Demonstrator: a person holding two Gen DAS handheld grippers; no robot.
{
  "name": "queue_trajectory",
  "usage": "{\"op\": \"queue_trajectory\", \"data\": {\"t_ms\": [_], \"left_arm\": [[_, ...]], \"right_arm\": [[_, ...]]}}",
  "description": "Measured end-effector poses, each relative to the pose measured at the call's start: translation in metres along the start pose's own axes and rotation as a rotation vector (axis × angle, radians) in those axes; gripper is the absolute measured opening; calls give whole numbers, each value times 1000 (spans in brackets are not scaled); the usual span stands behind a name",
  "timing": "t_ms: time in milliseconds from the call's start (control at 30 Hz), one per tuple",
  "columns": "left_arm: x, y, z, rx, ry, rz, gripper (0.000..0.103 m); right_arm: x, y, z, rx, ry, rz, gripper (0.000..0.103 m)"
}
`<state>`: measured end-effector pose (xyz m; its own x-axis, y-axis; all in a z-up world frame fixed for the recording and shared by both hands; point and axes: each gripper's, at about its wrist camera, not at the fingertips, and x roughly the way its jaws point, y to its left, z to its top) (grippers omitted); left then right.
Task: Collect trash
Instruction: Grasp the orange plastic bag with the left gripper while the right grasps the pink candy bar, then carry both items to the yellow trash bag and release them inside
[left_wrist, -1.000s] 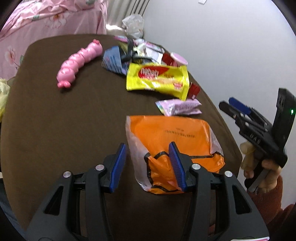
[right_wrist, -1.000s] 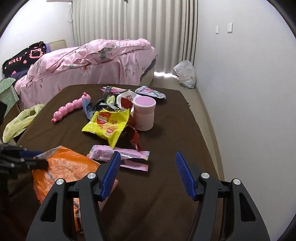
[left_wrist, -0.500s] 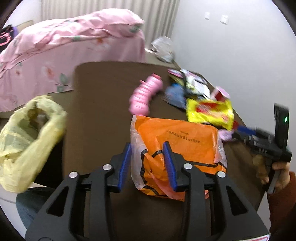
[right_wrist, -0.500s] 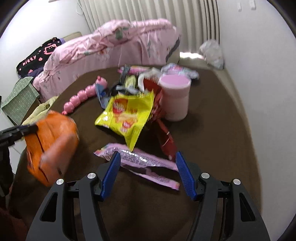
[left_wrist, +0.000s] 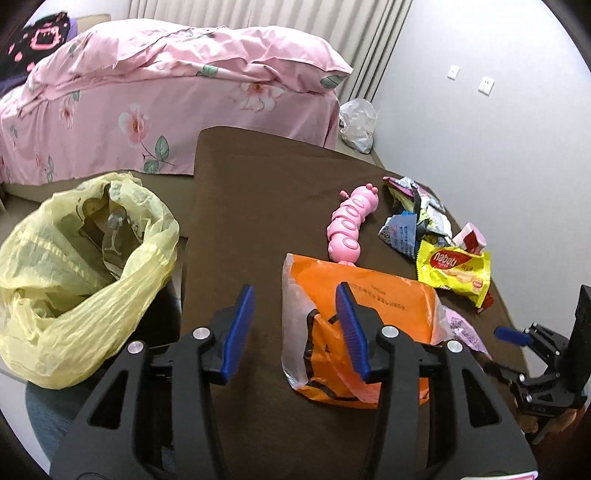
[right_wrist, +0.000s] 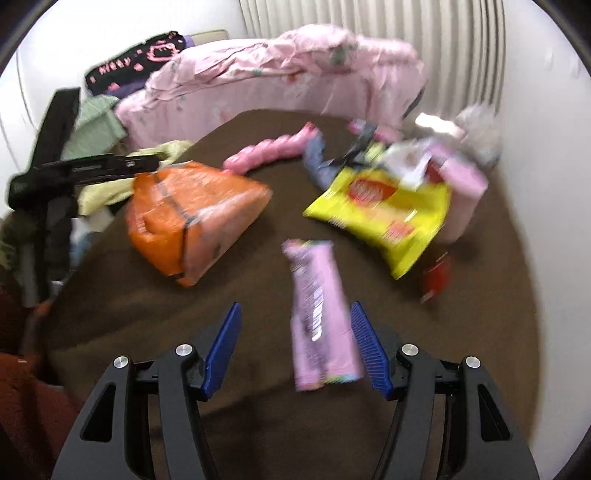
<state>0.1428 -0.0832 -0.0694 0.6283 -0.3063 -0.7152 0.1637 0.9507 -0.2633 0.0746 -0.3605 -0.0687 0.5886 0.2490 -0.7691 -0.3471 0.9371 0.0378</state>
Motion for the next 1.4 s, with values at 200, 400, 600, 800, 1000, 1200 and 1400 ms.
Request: {"op": "queue_trajectory", "data": {"t_ms": [200, 400, 600, 800, 1000, 1200, 1400], "left_arm": [[-2, 1, -10, -28, 25, -44, 49], [5, -3, -17, -20, 70, -64, 61], [9, -4, -19, -38, 105, -101, 63], [17, 0, -11, -130, 156, -140, 62], [29, -7, -13, -131, 182, -92, 34], [10, -6, -8, -99, 77, -49, 23], [-15, -12, 3, -16, -30, 34, 22]], "right_arm": [[23, -16, 15, 45, 30, 59, 55], [56, -2, 14, -22, 103, 21, 23], [37, -9, 13, 48, 17, 41, 13], [28, -18, 8, 118, -8, 69, 13], [27, -11, 1, 115, -11, 76, 13], [26, -9, 0, 108, -25, 73, 13], [18, -7, 5, 107, -51, 67, 13]]}}
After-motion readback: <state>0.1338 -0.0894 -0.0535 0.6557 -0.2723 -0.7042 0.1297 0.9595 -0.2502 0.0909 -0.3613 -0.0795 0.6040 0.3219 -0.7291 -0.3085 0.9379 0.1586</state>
